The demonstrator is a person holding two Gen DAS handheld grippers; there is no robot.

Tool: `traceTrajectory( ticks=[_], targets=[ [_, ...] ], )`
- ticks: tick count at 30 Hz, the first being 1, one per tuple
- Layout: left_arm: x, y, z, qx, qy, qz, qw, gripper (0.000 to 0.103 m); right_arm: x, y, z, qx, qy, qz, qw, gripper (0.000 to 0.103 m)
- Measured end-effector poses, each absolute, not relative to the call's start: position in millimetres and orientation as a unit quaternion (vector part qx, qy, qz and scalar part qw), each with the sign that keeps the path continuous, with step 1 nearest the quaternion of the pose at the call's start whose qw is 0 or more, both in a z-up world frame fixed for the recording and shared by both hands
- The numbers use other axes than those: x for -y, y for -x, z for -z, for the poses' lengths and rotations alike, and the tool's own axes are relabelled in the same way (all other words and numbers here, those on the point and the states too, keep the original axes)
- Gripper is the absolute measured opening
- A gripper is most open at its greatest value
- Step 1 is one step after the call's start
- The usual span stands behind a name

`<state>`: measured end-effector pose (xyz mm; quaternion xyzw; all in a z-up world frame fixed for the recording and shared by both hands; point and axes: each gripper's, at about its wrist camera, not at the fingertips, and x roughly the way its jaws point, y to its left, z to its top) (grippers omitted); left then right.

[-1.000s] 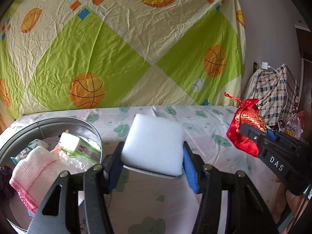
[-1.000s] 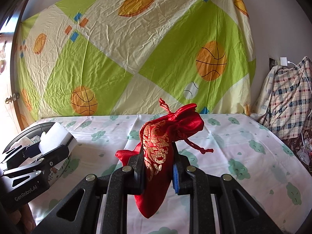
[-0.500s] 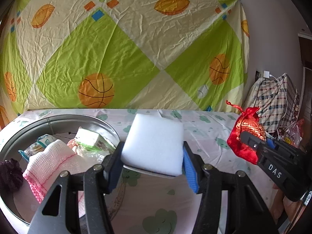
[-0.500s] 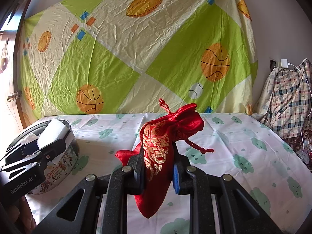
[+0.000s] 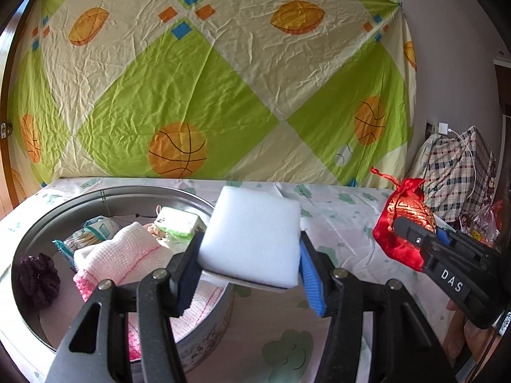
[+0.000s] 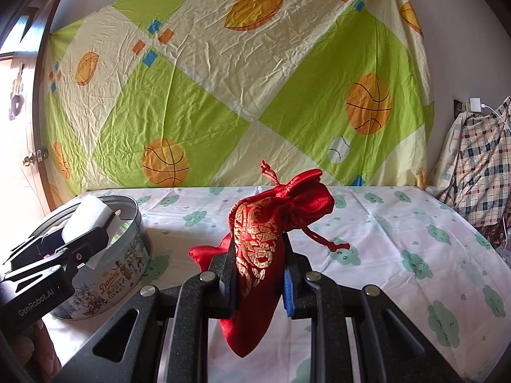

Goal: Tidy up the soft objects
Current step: 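Carry the sponge and red bag over the grey tin with both tools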

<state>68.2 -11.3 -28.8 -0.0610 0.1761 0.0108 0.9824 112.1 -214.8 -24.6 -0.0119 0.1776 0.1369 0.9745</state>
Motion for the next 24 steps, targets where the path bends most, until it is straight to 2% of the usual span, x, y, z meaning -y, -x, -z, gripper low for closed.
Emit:
traceTrajectory(
  ticks=[24],
  targets=[
    [-19, -49, 28, -0.172, 0.064, -0.038, 0.982, 0.056, 176, -96, 26, -0.178, 0.022, -0.186, 0.966, 0.023]
  ],
)
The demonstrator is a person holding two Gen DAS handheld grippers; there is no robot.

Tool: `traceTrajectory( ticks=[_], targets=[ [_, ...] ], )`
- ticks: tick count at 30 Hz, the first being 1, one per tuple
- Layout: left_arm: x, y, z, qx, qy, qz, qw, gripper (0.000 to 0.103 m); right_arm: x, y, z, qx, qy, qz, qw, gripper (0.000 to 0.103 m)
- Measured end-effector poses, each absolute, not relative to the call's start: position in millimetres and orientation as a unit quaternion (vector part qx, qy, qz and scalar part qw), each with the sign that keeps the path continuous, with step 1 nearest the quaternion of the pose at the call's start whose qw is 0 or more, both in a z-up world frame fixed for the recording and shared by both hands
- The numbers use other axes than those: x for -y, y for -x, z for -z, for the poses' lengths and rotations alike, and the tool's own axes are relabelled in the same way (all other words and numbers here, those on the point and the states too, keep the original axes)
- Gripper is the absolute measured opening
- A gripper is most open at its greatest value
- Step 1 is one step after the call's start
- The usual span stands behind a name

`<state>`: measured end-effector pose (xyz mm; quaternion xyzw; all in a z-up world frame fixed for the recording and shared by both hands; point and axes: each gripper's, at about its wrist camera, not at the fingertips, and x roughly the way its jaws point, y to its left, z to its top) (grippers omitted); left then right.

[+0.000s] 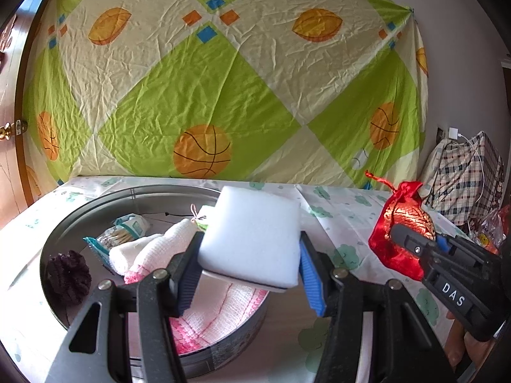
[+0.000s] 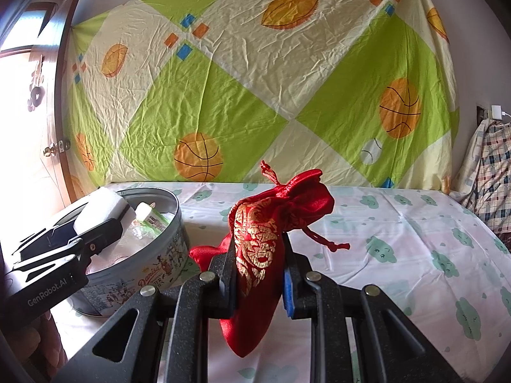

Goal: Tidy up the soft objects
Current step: 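Carry the sponge and red bag over the grey tin with both tools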

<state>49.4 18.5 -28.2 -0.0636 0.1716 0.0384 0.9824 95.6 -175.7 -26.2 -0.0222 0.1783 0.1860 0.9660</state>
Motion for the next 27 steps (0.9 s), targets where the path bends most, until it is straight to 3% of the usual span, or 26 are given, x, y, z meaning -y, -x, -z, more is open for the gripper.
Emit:
traceTrajectory(
  ticks=[27],
  targets=[
    [-79, -28, 15, -0.169, 0.071, -0.098, 0.978, 0.056, 109, -83, 6, -0.167, 0.049, -0.261, 0.950, 0.024]
  ],
)
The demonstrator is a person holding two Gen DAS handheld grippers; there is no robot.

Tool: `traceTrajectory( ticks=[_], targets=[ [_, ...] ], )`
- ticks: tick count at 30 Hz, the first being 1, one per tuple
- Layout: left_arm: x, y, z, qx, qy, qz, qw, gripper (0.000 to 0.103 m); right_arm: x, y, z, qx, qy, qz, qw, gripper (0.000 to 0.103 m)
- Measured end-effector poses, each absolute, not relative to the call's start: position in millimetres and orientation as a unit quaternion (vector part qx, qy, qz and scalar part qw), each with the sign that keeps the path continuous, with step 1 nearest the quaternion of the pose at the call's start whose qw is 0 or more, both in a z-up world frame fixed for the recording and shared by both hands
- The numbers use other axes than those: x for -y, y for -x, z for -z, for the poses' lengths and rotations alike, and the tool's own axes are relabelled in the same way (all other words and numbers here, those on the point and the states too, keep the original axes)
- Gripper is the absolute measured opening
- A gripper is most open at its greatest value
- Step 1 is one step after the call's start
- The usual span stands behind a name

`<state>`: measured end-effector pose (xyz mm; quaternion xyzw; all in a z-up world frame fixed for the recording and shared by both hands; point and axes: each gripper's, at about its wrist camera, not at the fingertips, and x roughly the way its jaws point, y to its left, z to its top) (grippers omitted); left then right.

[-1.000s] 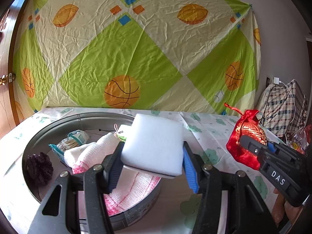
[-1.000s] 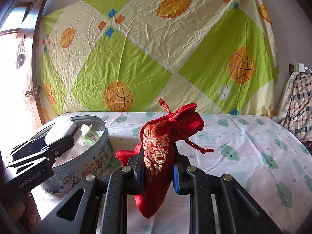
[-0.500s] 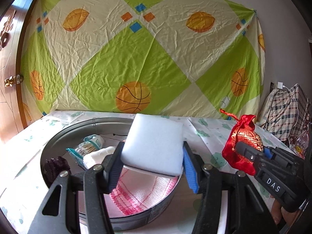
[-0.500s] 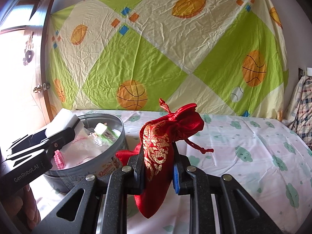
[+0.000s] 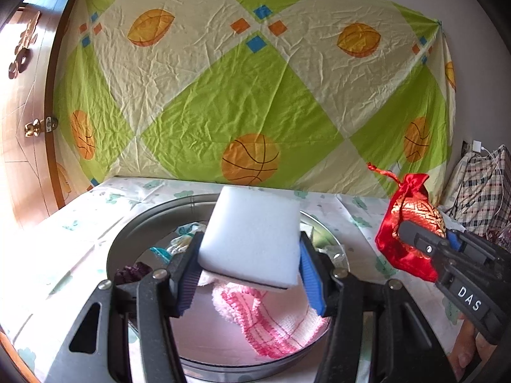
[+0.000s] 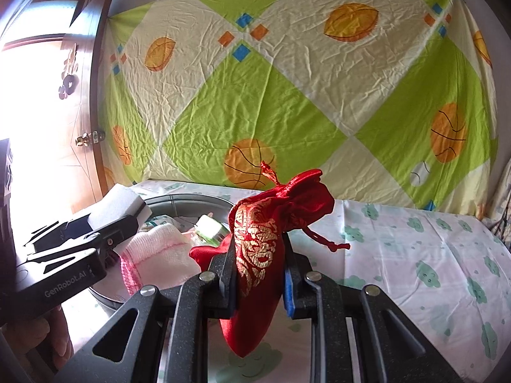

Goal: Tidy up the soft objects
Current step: 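Carry the sponge and red bag over the grey tin with both tools, then open the left tool to drop the sponge into the tin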

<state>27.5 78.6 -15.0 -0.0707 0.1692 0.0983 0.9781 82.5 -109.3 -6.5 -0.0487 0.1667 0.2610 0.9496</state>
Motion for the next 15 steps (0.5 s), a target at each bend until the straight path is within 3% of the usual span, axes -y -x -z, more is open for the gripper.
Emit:
traceTrajectory(
  ticks=[15],
  targets=[
    [-112, -46, 13, -0.201, 0.062, -0.123, 0.970, 0.056, 71, -98, -16, -0.174, 0.057, -0.305, 0.935, 0.024]
  ],
)
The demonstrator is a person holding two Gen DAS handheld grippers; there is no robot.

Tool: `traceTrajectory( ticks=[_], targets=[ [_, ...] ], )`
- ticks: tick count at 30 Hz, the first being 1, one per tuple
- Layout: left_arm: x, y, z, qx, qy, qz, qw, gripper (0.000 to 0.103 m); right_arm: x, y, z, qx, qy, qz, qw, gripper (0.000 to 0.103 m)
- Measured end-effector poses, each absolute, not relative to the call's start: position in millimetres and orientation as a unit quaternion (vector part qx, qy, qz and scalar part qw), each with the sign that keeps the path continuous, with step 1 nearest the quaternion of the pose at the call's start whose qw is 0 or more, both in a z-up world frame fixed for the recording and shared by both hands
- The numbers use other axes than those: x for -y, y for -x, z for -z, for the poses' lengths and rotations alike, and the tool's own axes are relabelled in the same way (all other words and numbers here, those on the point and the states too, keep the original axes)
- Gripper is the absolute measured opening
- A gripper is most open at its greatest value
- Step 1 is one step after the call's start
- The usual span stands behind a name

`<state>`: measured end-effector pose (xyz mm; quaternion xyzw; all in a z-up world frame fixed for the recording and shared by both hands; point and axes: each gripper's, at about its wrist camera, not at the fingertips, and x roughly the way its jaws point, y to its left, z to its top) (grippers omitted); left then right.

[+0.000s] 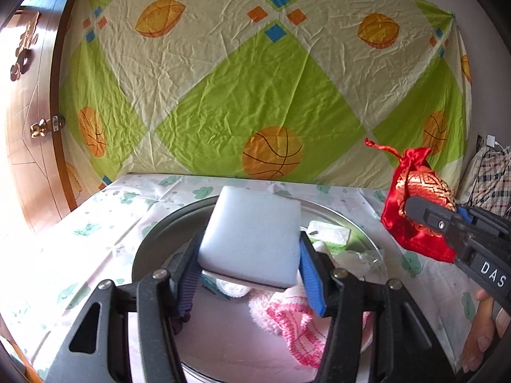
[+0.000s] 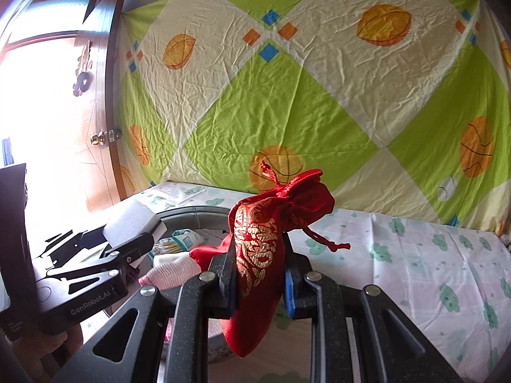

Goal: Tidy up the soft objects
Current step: 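Open the left tool to drop the sponge into the tin, then lower the red bag into the tin and open the right tool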

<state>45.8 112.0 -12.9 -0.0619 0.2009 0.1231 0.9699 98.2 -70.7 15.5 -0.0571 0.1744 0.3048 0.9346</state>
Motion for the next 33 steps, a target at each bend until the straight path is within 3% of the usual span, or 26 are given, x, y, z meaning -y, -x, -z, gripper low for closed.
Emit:
traceTrajectory(
  ticks=[18, 20, 22, 26, 29, 33],
  targets=[
    [-147, -77, 32, -0.279, 0.071, -0.125, 0.950, 0.057, -17, -162, 7, -0.305, 0.103, -0.338, 0.885, 0.025],
    [-147, -77, 34, -0.280, 0.070, -0.129, 0.949, 0.061, -20, -163, 10, -0.311, 0.109, -0.337, 0.882, 0.034],
    [-148, -77, 33, -0.282, 0.070, -0.130, 0.948, 0.064, -22, -164, 13, -0.320, 0.116, -0.340, 0.877, 0.057],
    [-150, -72, 30, -0.274, 0.074, -0.135, 0.949, 0.076, -15, -158, 13, -0.310, 0.117, -0.332, 0.883, 0.068],
    [-146, -67, 26, -0.267, 0.066, -0.135, 0.952, 0.079, -5, -156, 9, -0.305, 0.105, -0.329, 0.887, 0.075],
    [-142, -62, 21, -0.258, 0.050, -0.159, 0.952, 0.093, 4, -149, 6, -0.299, 0.099, -0.329, 0.890, 0.076]
  ],
)
